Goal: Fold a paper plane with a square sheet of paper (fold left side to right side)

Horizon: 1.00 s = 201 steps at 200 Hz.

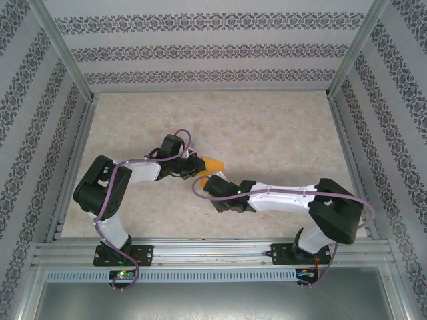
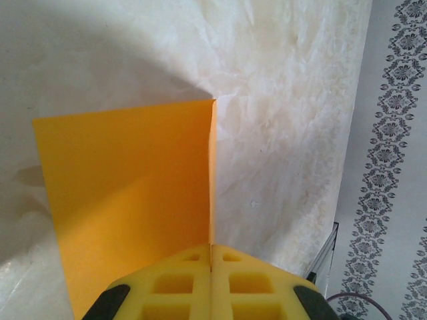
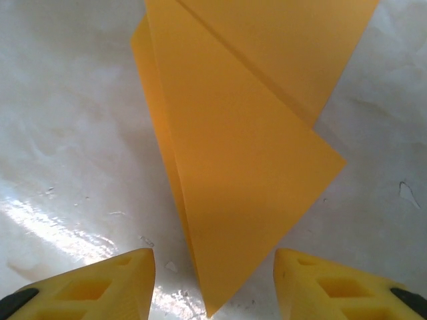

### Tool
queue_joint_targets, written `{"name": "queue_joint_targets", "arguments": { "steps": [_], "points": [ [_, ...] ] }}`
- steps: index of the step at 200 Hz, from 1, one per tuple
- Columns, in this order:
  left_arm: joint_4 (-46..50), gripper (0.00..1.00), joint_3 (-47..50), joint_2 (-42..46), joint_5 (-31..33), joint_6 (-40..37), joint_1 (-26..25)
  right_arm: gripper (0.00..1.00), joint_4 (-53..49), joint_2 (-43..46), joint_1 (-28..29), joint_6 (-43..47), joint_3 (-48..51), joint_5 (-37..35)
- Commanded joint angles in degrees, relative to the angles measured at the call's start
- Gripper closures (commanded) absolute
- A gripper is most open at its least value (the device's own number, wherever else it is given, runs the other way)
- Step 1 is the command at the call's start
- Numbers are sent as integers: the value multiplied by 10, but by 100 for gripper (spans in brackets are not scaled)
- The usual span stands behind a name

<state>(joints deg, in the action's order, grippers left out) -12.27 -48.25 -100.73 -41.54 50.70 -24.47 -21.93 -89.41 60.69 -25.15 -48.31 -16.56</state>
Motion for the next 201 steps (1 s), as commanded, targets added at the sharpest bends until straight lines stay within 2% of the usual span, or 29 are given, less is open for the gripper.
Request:
{"name": "queue_joint_targets", "arguments": {
  "steps": [1,63,141,179,201],
  "points": [
    [-11,95,-9,16,6,8,-8,51,-10,-23,10,-7,-24,-49],
    [-7,95,-12,14,9,6,-12,59,-8,-60,14,-8,-45,-72],
    [-7,95,-17,13,9,7,-13,59,-21,-90,14,-1,-63,-73],
    [-3,94,-17,13,14,4,-13,72,-24,-87,14,-6,-60,-80],
    [4,87,-15,17,19,1,-13,80,-27,-87,14,-8,-59,-81]
  ]
}}
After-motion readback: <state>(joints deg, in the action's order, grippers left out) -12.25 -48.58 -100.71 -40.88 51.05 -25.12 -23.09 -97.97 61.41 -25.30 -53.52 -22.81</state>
